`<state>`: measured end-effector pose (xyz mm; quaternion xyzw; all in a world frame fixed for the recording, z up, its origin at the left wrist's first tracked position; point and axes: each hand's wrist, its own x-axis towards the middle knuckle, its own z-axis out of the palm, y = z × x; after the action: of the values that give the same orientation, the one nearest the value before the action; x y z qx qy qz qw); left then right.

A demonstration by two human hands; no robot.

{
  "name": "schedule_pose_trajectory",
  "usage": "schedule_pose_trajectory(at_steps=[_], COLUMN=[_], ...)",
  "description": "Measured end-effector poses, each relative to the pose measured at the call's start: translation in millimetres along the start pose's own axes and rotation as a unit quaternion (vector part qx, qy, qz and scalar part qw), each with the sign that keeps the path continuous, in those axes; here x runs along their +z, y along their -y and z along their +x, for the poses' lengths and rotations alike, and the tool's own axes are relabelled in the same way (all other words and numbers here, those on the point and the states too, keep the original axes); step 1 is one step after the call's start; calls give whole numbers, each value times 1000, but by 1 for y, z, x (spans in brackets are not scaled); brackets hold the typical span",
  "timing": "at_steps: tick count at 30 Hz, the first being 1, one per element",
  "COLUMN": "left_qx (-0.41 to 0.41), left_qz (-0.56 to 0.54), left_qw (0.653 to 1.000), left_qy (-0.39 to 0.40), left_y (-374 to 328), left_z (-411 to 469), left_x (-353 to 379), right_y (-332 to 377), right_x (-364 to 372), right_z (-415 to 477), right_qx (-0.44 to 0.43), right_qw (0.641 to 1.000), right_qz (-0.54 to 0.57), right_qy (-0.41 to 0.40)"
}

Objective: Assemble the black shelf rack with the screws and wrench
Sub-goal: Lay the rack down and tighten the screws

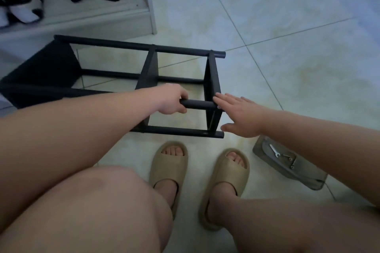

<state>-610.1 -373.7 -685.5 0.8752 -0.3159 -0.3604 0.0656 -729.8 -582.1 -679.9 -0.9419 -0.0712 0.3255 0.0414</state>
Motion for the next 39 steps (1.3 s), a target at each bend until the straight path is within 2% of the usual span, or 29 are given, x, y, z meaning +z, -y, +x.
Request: schedule_pose_trajectory(at_steps=[5, 12, 21, 26, 31, 39], left_qx=[24, 42, -17, -85, -150, -161], left_qz=[21, 30, -31, -71, -4, 34], left_qw=[996, 993, 993, 974, 947, 954], left_qy=[-81, -102, -113, -199, -286, -252], left_y=[-23, -58, -34, -10, 9, 14], left_z=[-22, -45, -33, -9, 16, 29], left_x=[-47, -59, -39, -46, -48, -40], right_y=[12, 23, 22, 17, 11, 2], right_x=[-36, -46, -34, -41, -47, -45], right_z=[-35, -59, -36, 7, 50, 61], right_qx=[49, 128, 107, 97, 96, 87], right_qw=[994, 977, 980, 975, 968, 968], right_qz=[54, 74, 88, 106, 149, 158], right_qy=[-78, -154, -143, -169, -180, -176])
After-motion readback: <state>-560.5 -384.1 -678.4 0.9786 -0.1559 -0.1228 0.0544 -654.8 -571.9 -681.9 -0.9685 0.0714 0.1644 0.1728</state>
